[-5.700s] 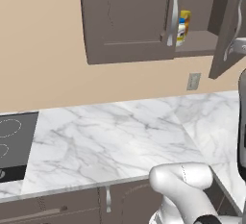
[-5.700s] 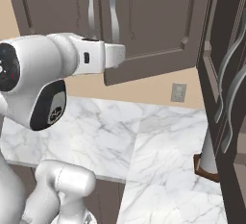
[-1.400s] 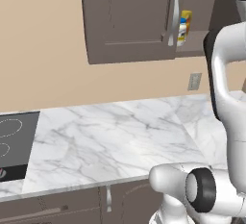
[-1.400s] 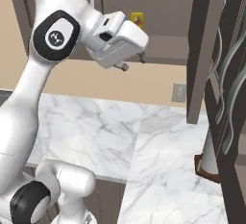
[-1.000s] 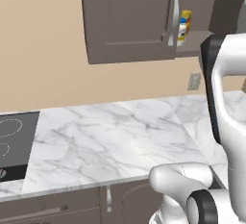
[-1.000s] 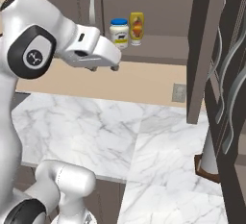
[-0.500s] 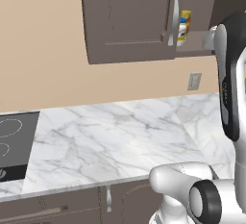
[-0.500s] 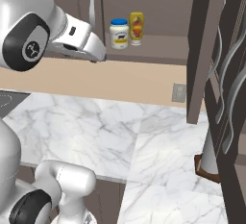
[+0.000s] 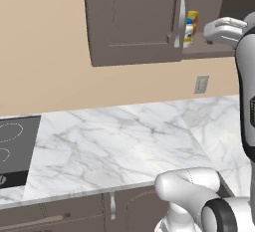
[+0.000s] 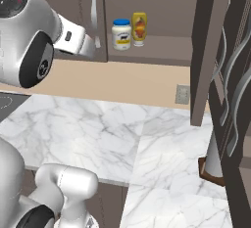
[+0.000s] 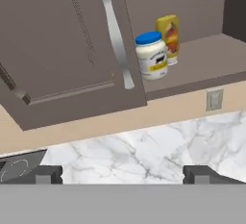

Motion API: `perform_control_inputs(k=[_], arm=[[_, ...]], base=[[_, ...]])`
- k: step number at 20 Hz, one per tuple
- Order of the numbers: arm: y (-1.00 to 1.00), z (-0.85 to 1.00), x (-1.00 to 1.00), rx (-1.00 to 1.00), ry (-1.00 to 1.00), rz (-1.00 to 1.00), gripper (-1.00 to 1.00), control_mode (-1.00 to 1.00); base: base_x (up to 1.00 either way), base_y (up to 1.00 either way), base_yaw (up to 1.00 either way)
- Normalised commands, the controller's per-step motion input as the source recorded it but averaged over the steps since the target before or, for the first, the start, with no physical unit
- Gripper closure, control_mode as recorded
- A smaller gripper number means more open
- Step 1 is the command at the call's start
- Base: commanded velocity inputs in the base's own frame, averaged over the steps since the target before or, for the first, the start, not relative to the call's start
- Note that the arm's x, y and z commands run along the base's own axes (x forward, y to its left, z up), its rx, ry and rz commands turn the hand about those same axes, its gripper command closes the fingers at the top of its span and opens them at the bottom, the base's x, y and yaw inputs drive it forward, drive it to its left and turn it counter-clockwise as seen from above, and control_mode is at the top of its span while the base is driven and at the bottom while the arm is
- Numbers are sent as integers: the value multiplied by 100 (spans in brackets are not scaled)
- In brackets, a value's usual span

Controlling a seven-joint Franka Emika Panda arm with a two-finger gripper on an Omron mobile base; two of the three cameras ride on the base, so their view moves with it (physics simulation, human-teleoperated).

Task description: Move the mayonnaise and mustard from the cabinet to the dining counter.

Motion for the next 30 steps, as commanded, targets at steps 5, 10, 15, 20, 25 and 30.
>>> perform_control_inputs(k=[5, 10, 15, 20, 25, 30], arm=[[24, 8, 49, 4, -16, 8, -100, -100], [3, 9, 66, 0, -1, 1, -100, -100], [0, 18, 54, 0, 0, 0, -100, -100], [0, 11, 56, 0, 0, 0, -100, -100], [0, 0, 53, 0, 0, 0, -100, -100], [0, 0, 52, 0, 0, 0, -100, -100]], base=[[0, 0, 0], [0, 0, 0], [0, 0, 0], [0, 0, 0], [0, 0, 0], [0, 0, 0]])
